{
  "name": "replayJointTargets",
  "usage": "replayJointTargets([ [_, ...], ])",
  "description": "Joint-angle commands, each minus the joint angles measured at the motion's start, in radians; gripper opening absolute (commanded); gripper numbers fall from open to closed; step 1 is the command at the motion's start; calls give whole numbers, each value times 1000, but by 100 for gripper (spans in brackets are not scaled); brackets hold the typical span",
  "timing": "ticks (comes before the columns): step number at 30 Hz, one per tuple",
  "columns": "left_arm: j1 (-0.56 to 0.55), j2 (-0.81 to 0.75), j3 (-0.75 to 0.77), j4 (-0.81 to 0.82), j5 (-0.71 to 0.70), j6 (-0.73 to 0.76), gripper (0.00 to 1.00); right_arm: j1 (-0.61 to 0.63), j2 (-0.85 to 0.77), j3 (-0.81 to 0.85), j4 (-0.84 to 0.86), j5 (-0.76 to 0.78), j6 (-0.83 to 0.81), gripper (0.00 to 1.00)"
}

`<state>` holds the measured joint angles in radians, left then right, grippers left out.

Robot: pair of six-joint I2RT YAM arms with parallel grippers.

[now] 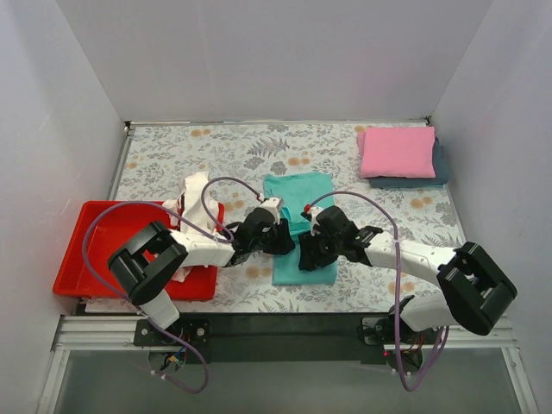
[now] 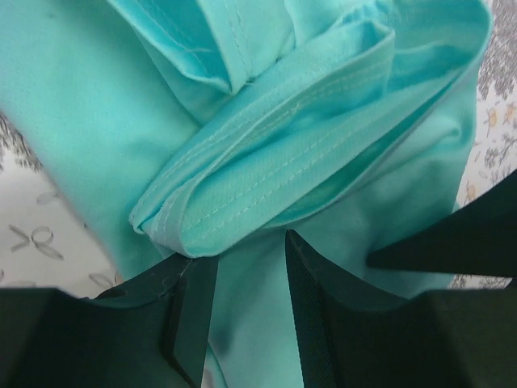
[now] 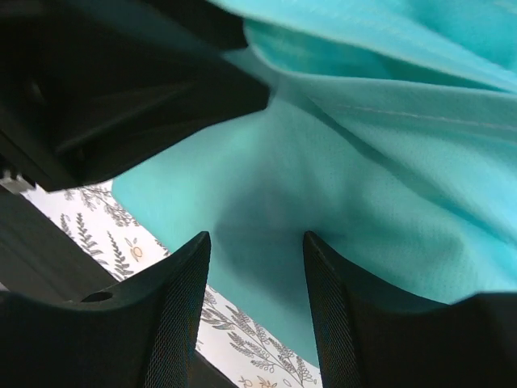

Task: Fold and stack the t-shirts
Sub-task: Fold the tshirt

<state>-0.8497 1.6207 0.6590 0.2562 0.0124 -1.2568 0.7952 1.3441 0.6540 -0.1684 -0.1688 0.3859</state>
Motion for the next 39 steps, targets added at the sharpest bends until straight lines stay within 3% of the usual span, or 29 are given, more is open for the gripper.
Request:
replayJointTargets([
  [1,35,34,42,69,9,22,37,6,18,-27,66,-17,-15,44],
  [6,64,41,50,74,-65,28,38,7,46,-63,76,-15,-16,44],
  [26,118,119,131,170,-57,69,45,9,164,-111,113,-34,-18,43],
  [39,175,128,232,157,-69,112,46,12,147,-123,112,-29,-10,42],
])
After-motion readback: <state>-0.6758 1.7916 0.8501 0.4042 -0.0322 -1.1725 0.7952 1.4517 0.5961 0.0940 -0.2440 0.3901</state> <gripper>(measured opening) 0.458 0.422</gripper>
